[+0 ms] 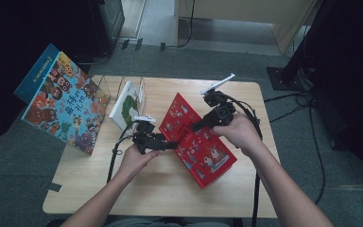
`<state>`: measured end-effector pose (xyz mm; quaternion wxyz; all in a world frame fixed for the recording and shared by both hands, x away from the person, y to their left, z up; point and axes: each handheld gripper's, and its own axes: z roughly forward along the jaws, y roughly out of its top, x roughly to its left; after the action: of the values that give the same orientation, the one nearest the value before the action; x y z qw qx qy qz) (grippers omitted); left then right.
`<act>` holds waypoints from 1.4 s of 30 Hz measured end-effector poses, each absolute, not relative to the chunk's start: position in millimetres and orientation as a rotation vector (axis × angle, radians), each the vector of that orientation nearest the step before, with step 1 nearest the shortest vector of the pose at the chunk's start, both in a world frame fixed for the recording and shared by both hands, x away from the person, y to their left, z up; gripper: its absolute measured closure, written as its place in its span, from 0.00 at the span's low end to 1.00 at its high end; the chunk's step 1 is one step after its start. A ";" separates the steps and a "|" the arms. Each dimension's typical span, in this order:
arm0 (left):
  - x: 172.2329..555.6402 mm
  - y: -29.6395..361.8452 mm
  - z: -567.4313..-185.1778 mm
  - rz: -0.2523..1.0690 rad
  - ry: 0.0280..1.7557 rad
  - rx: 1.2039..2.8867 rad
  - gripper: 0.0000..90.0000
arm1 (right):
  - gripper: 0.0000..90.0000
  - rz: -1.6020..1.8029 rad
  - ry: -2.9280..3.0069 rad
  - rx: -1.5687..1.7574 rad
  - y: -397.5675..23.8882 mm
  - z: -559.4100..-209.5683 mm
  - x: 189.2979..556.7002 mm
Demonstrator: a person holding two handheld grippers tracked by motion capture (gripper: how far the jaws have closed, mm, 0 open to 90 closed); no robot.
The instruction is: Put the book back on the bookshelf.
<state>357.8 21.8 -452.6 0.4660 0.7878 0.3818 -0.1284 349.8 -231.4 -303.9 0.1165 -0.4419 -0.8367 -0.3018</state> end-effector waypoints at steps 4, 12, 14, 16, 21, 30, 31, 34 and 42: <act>359.4 22.2 -449.7 -0.340 0.936 1.885 0.04 | 0.96 -0.934 -2.436 -1.261 -233.3 -308.0 347.5; 356.4 33.3 -416.5 -0.177 0.803 1.902 0.05 | 0.98 -1.131 -2.447 -1.072 -246.0 -306.5 341.8; 354.0 39.3 -412.5 -0.162 0.765 1.875 0.10 | 0.99 -1.176 -2.405 -1.059 -249.8 -309.8 343.3; 351.7 47.9 -409.6 -0.162 0.740 1.812 0.19 | 0.99 -1.217 -2.358 -1.035 -253.6 -314.8 343.6; 357.4 74.6 -406.2 -0.270 0.669 1.637 0.52 | 0.99 -1.304 -2.375 -0.936 -254.6 -325.9 339.5; 344.4 74.0 -375.7 -0.173 0.429 1.848 0.86 | 0.79 -1.135 -2.513 -0.880 -249.1 -339.5 350.3; 342.8 73.1 -373.1 -0.165 0.427 1.862 0.87 | 0.78 -1.133 -2.512 -0.881 -250.3 -340.6 351.6; 340.4 73.5 -364.7 -0.130 0.424 1.886 0.88 | 0.76 -1.168 -2.485 -0.874 -252.1 -341.7 354.2; 334.7 76.4 -354.6 -0.077 0.388 1.933 0.89 | 0.69 -1.220 -2.493 -0.754 -252.8 -345.6 355.2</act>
<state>334.7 76.4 -354.6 0.5517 0.8171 0.1640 -0.0326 355.2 -252.8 -345.6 0.1324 -0.2597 -0.8592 -0.4206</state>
